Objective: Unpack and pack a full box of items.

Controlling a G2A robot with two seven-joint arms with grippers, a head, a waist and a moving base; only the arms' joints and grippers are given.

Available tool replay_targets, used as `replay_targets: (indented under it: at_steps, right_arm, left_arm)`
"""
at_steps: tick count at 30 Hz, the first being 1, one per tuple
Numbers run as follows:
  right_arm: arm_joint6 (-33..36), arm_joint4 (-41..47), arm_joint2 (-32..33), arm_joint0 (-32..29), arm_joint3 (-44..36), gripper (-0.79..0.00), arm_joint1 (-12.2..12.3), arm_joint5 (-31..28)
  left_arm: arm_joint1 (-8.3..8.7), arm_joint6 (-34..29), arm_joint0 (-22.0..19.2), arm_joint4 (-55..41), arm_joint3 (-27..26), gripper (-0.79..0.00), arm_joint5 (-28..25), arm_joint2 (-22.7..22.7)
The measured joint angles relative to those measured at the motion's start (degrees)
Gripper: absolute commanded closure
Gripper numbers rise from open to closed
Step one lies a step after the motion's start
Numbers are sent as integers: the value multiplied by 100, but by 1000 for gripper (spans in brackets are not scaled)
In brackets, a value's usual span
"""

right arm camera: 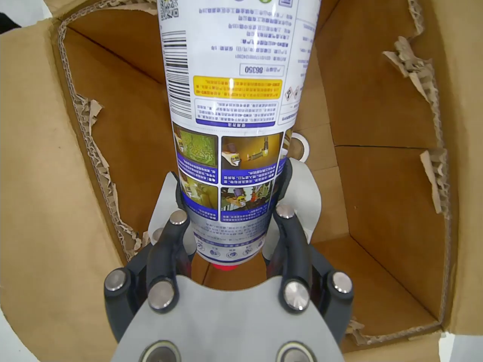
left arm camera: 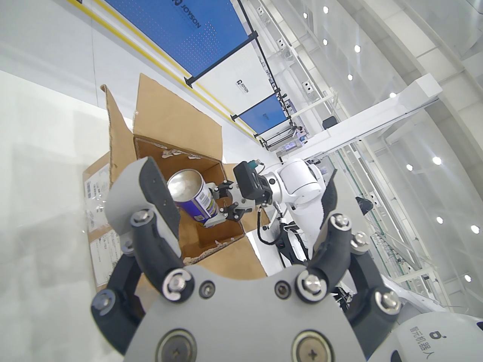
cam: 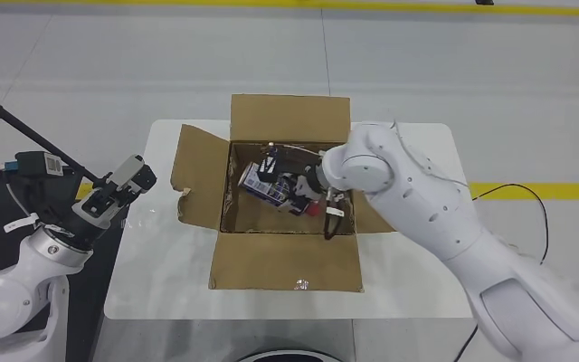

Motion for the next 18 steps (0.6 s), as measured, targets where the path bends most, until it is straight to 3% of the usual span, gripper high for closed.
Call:
replay_targets:
  at_steps: [10, 12, 18]
  right_arm:
    - [-19, 366, -755, 230, 686, 0, -297, -422]
    - [-50, 449, -930, 308, 830, -62, -343, -454]
    - [-235, 693, -1385, 502, 1217, -58, -457, -639]
  left_arm:
    - [0, 0, 0, 0, 0, -785, 0, 0]
    - [0, 0, 0, 0, 0, -785, 0, 0]
    - [0, 0, 0, 0, 0, -785, 0, 0]
